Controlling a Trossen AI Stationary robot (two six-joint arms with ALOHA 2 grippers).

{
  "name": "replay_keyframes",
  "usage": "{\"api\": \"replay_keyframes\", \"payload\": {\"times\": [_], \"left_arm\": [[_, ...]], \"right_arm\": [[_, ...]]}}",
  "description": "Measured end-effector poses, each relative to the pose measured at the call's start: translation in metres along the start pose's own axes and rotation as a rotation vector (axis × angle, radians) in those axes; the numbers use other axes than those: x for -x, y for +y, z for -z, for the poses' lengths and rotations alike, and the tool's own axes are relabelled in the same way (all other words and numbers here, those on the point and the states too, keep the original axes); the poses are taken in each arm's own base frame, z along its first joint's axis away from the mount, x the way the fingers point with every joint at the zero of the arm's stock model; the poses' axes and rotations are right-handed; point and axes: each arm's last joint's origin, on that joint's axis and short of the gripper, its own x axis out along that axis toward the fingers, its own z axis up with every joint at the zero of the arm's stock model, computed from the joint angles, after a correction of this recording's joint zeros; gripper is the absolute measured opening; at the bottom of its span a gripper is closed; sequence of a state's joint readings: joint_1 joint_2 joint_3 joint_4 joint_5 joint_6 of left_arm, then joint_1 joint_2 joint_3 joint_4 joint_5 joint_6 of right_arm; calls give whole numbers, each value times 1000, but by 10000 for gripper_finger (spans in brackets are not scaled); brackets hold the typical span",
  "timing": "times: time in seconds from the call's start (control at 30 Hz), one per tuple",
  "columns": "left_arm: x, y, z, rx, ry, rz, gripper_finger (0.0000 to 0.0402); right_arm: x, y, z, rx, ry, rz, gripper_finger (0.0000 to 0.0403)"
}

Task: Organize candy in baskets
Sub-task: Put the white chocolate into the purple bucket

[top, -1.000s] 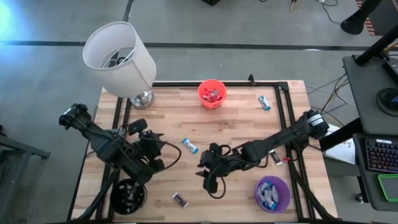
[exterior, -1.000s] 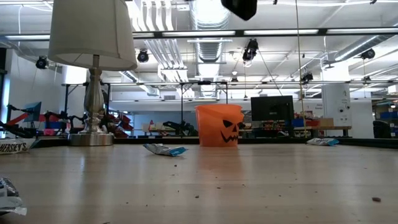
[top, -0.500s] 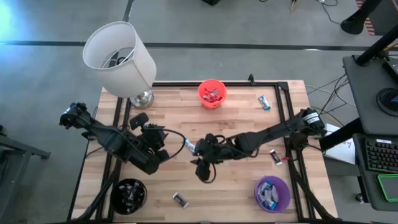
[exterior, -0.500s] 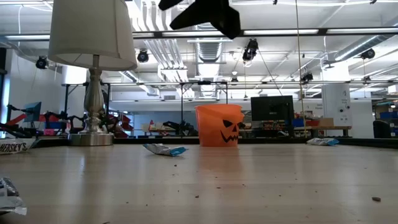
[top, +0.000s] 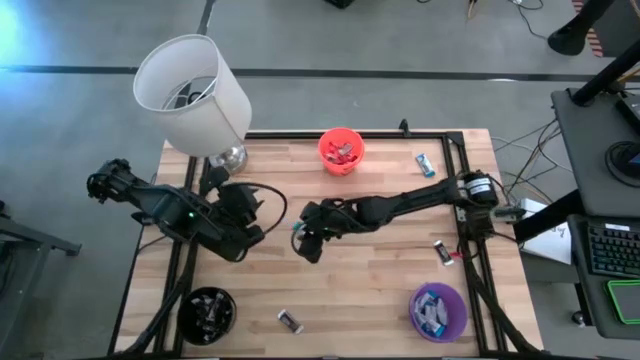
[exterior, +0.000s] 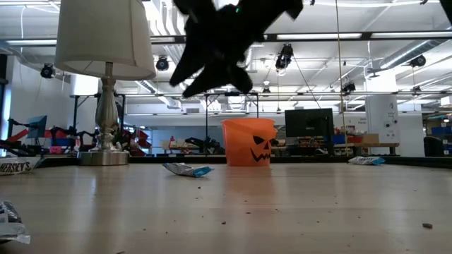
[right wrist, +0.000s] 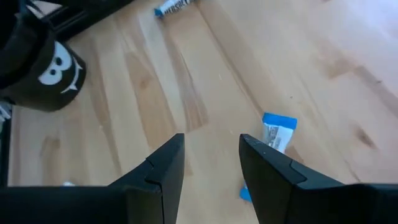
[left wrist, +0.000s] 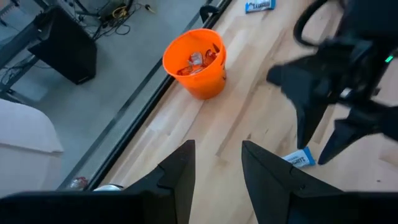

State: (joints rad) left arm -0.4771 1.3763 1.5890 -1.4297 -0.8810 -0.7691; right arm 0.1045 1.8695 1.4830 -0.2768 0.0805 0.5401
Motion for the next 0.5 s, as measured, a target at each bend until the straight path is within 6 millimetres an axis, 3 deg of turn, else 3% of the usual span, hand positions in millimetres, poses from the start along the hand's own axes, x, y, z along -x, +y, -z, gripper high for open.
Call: {"api": "replay_keyframes", "payload": {"times": [0.33,0.5], "left_arm": [[7,13,0,-23,-17,14,113],[9,16,0,-32,-14,22,113]], "right_arm": [[-44,-18,11,-28,59,28,144],[-57,-22,16,-17,91,49,144]]}}
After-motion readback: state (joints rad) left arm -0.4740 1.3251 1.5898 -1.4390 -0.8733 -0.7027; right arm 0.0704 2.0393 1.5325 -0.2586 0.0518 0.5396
